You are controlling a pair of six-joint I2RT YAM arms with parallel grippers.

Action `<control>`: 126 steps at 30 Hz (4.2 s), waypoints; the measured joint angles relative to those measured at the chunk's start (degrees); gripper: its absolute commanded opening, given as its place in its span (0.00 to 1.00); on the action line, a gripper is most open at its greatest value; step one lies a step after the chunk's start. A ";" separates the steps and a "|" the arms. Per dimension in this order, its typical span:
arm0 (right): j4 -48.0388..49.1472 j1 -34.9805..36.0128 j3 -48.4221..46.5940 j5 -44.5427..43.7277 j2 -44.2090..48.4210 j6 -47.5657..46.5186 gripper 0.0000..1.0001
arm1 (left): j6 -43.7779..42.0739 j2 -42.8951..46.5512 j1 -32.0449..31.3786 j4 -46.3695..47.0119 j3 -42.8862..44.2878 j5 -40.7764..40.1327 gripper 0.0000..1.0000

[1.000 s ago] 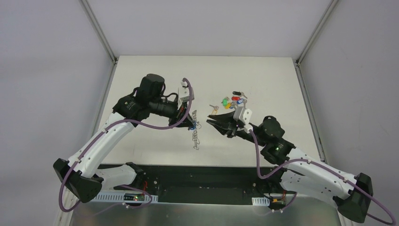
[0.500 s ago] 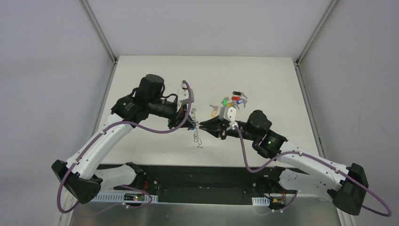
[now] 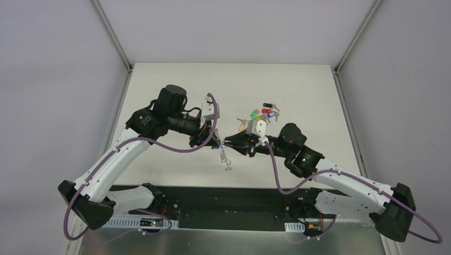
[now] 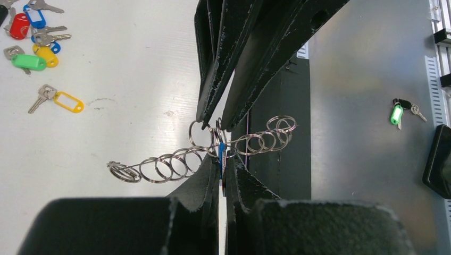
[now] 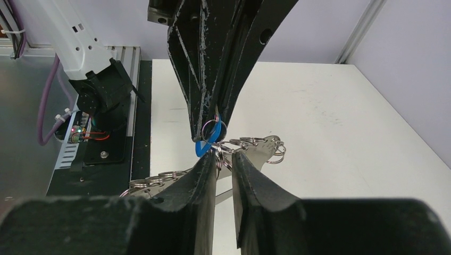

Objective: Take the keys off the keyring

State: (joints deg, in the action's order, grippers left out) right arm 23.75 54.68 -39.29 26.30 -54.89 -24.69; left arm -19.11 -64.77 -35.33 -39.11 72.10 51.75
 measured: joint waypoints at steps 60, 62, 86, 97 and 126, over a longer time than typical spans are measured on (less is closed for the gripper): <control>-1.73 -0.17 -1.01 3.78 -0.46 -0.24 0.34 | -3.10 -0.57 -2.21 -3.65 2.05 -2.99 0.00; -1.66 0.04 -1.05 4.00 -1.01 -0.20 0.32 | -3.21 -0.61 -2.21 -3.67 2.19 -3.02 0.00; -3.10 0.72 -1.70 1.57 0.85 -0.04 0.00 | -5.57 -0.35 -3.32 -4.42 2.38 -8.83 0.00; -3.45 1.44 -1.73 1.57 -1.11 0.00 0.00 | -7.37 -0.37 -5.20 -4.74 3.32 -12.26 0.00; -6.49 6.36 -3.19 -4.46 -3.56 -5.55 0.00 | -9.99 0.09 -7.87 -7.50 3.74 -16.28 0.00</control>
State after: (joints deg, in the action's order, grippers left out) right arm 17.26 61.04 -42.48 21.85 -58.46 -30.24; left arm -29.10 -64.69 -43.20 -46.61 75.83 35.46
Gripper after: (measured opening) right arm 0.029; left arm 0.041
